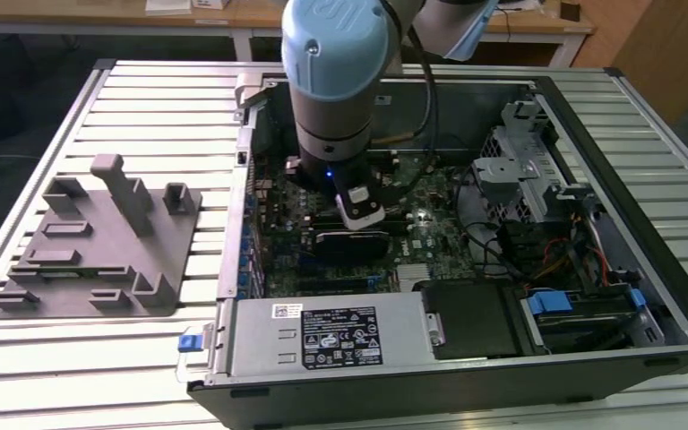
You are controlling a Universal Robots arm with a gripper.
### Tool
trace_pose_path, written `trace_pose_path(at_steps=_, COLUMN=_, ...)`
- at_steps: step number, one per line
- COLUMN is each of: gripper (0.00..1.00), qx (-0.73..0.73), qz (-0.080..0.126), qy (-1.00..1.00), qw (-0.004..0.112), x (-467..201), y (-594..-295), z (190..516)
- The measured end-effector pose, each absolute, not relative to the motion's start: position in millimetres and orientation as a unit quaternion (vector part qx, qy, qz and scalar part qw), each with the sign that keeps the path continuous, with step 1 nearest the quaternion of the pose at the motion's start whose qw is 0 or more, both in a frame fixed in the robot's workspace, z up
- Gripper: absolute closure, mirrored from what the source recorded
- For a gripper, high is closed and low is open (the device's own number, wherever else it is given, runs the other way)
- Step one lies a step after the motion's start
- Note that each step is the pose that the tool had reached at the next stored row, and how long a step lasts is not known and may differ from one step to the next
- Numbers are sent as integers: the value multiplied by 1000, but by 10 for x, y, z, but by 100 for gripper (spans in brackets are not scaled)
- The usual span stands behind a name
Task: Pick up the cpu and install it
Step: 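Install the second cpu locking lever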
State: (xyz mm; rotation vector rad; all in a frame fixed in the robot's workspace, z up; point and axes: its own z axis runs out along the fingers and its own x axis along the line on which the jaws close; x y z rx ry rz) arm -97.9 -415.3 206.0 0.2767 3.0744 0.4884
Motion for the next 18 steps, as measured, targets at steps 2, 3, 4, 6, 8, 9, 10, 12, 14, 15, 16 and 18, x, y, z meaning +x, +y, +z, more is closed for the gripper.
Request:
trace_pose_path(at_steps=2, gripper=89, qx=89, qz=155, qy=984, qw=8, x=-979, y=-4152, z=2128)
trace_pose_path(at_steps=3, gripper=89, qx=89, qz=154, qy=984, qw=9, x=-979, y=-4151, z=2156)
trace_pose_path(at_steps=4, gripper=89, qx=90, qz=152, qy=984, qw=9, x=-980, y=-4149, z=2181)
trace_pose_path(at_steps=6, gripper=89, qx=90, qz=147, qy=985, qw=9, x=-979, y=-4147, z=2225)
trace_pose_path(at_steps=8, gripper=89, qx=91, qz=139, qy=986, qw=10, x=-979, y=-4142, z=2251)
trace_pose_path(at_steps=9, gripper=89, qx=91, qz=134, qy=987, qw=11, x=-979, y=-4141, z=2255)
trace_pose_path(at_steps=10, gripper=89, qx=92, qz=128, qy=987, qw=11, x=-977, y=-4137, z=2256)
trace_pose_path(at_steps=12, gripper=89, qx=94, qz=116, qy=989, qw=13, x=-970, y=-4129, z=2256)
trace_pose_path(at_steps=14, gripper=89, qx=95, qz=106, qy=990, qw=14, x=-956, y=-4116, z=2255)
trace_pose_path(at_steps=15, gripper=89, qx=95, qz=105, qy=990, qw=14, x=-944, y=-4106, z=2256)
trace_pose_path(at_steps=16, gripper=89, qx=96, qz=104, qy=990, qw=14, x=-929, y=-4095, z=2256)
trace_pose_path(at_steps=18, gripper=89, qx=96, qz=104, qy=990, qw=14, x=-894, y=-4075, z=2255)
